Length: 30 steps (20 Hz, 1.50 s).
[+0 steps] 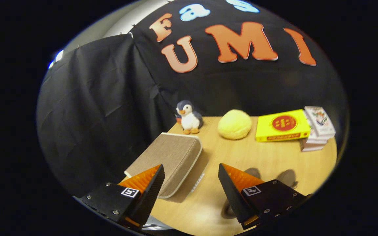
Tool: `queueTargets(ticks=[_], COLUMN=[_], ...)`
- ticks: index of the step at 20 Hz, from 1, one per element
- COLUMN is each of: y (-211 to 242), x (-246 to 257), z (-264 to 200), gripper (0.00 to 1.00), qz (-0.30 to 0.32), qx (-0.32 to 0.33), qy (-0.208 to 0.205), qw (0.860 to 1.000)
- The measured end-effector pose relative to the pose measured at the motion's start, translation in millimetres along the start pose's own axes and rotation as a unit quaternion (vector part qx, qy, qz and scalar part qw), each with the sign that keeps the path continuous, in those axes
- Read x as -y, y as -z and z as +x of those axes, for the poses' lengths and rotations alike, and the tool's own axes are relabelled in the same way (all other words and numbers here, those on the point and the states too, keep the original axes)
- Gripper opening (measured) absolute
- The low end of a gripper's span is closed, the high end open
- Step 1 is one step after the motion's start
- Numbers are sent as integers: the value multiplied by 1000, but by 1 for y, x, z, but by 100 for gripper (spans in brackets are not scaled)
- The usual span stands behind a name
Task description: Open the storage box then place both shoes into the box .Put the left shoe in first, then the right shoe, with the right side of both shoes facing outward in a uniform manner.
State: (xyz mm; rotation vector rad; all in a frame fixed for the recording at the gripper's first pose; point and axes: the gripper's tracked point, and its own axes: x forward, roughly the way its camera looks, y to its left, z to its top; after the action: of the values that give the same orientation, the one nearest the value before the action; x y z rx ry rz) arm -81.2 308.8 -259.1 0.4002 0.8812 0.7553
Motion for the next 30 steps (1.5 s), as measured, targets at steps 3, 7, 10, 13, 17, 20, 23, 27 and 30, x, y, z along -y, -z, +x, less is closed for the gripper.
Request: queueTargets(ticks=[3,7,10,13,17,20,23,27,30], y=[15,42,54,70,82,92,91,75,66], x=[-11,-20,-25,-25,-28,-31,-33,-31,-40], z=[23,45,70,84,100,104,109,98,88], gripper=[96,96,95,96,90,89,85,75,64], qz=[74,142,178,237,286,340,365,401,407], qx=[-35,-78,-103,-137,-136,-142,-129,-123,-110], qy=[-53,-111,-140,-173,-204,-226,-239,-259,-279], qw=[995,981,969,946,926,902,890,870,862])
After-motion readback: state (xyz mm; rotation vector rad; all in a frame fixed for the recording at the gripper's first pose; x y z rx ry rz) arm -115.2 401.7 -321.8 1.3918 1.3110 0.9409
